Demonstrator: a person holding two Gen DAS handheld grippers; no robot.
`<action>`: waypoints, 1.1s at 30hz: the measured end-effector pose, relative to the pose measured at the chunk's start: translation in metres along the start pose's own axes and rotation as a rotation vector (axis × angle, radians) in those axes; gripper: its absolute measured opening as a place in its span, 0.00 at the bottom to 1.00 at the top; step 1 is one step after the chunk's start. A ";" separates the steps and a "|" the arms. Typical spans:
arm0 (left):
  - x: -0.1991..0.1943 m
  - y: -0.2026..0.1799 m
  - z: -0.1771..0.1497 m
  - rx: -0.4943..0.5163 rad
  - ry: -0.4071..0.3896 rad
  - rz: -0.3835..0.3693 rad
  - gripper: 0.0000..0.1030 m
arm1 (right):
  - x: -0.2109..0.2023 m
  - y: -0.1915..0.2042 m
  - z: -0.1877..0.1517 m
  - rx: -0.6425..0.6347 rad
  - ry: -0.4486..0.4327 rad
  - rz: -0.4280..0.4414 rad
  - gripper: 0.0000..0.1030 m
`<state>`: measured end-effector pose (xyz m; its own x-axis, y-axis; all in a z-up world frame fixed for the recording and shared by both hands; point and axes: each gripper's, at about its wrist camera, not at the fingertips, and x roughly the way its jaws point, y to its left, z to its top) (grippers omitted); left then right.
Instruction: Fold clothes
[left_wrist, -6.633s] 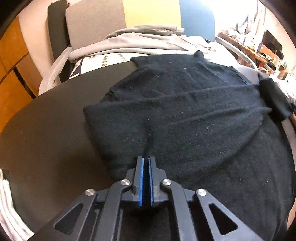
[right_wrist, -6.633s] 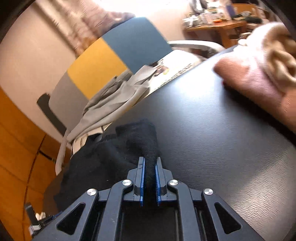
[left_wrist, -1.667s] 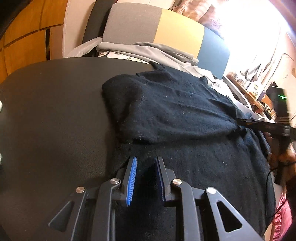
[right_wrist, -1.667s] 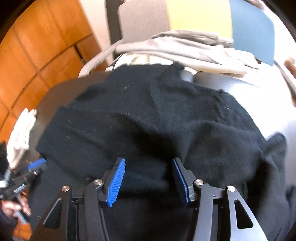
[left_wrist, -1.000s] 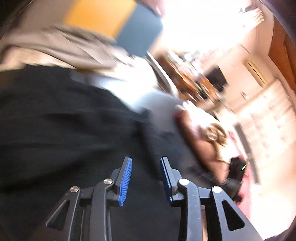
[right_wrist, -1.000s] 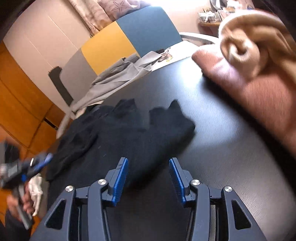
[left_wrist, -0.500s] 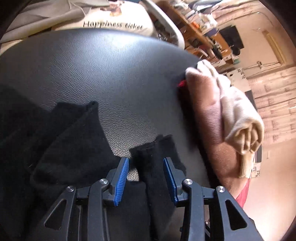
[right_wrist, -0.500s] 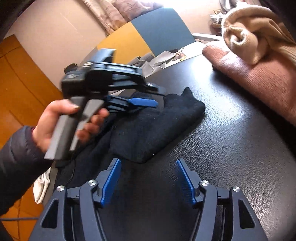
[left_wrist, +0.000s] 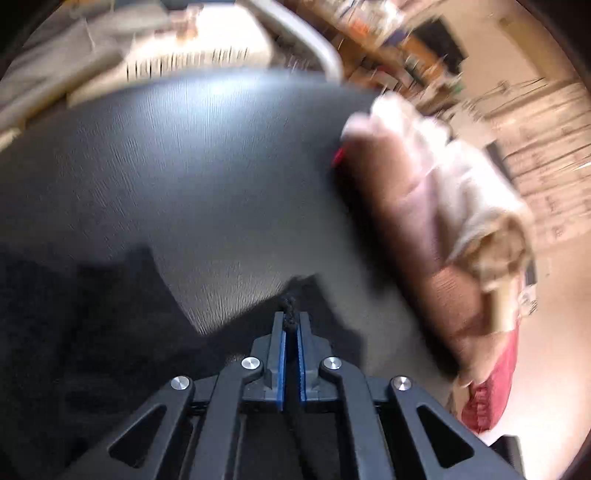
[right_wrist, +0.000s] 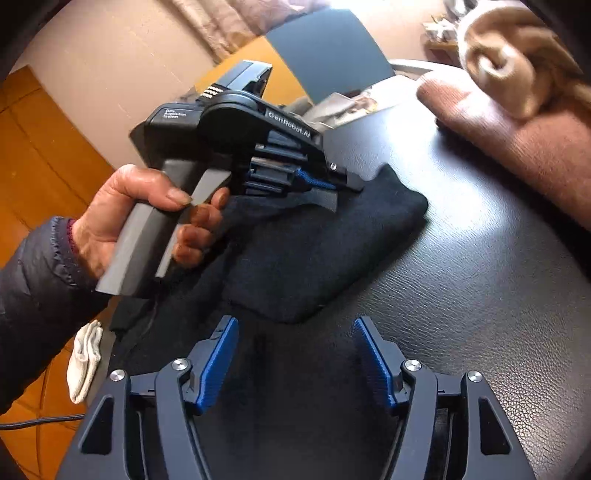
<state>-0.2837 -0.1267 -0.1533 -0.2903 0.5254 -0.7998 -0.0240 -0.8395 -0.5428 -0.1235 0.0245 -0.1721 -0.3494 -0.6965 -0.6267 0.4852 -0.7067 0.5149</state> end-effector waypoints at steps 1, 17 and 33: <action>-0.015 0.000 0.001 -0.005 -0.043 -0.024 0.03 | 0.001 0.007 0.001 -0.023 0.008 0.023 0.64; -0.250 0.104 -0.018 -0.155 -0.488 -0.038 0.03 | 0.111 0.092 0.014 -0.409 0.204 -0.120 0.26; -0.343 0.198 -0.092 -0.239 -0.657 -0.020 0.04 | 0.105 0.101 0.003 -0.403 0.155 -0.170 0.26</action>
